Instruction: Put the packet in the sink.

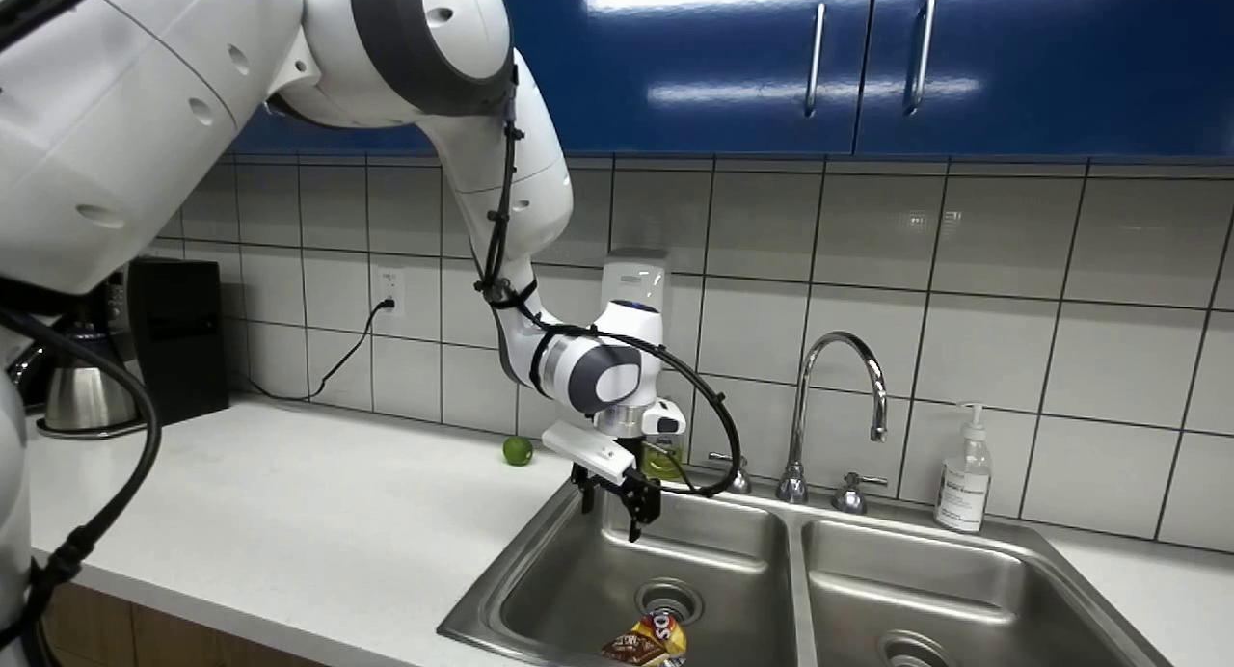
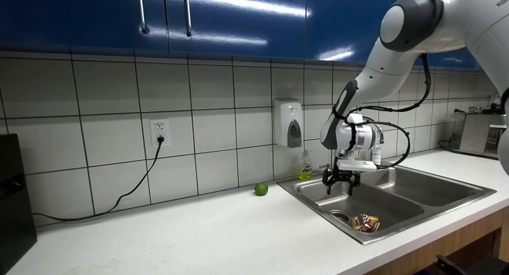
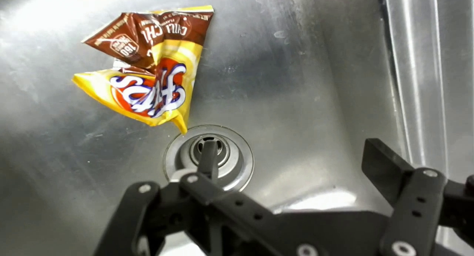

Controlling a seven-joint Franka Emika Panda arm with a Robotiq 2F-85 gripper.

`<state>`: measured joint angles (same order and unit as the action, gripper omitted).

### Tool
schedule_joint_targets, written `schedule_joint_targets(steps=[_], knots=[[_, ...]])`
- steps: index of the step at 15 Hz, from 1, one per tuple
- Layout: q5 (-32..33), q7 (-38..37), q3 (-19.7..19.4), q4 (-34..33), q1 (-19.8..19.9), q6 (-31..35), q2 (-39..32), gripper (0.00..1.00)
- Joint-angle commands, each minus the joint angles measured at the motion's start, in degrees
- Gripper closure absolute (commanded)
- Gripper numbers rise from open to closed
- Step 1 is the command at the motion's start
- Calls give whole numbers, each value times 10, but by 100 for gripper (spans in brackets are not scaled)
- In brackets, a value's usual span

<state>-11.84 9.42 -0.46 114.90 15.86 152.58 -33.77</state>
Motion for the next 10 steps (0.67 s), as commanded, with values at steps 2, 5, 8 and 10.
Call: schedule_joint_targets(steps=[2, 5, 8, 10], knots=[[19, 40, 5, 66, 0, -32, 81, 0], [20, 60, 3, 105, -3, -42, 123, 0], [15, 77, 3, 145, -8, -58, 165, 0], [13, 91, 2, 171, -12, -71, 192, 0]])
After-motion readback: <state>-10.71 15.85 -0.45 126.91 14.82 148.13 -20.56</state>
